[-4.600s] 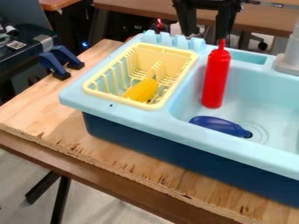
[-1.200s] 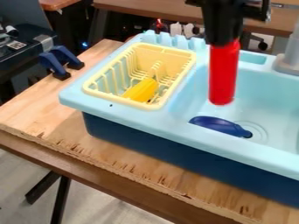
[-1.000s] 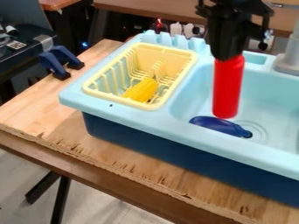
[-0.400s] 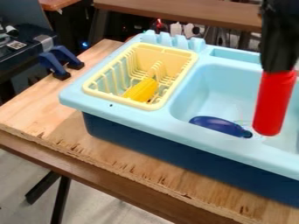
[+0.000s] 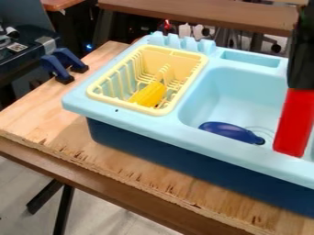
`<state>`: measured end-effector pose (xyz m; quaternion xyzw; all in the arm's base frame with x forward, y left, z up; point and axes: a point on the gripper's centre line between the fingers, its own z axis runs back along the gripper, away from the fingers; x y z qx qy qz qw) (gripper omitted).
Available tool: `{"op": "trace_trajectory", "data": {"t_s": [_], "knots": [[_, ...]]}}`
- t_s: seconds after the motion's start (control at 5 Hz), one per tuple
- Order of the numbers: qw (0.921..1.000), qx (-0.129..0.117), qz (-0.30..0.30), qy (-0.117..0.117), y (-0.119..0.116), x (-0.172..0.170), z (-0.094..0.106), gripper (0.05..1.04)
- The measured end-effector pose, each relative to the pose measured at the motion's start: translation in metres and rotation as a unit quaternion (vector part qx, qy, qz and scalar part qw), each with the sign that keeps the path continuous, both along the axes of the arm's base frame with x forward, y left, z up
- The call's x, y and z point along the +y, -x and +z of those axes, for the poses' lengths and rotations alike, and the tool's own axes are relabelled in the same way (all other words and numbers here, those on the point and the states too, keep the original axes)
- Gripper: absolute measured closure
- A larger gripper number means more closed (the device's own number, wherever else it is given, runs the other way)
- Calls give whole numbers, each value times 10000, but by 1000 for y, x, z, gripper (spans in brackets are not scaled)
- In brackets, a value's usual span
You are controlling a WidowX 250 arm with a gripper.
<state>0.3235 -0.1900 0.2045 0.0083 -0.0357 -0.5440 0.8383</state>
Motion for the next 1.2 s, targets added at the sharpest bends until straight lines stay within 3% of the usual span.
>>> {"op": "trace_trajectory", "data": {"t_s": [0.2,0.6,1.0,1.2], "knots": [[9987,239,-412,-163,2,0,-11,943],[9977,52,-671,-107,4,-9,-27,943],[9973,-157,-691,198,14,-11,-29,910],[9980,-92,-597,204,15,-8,-29,670]]}}
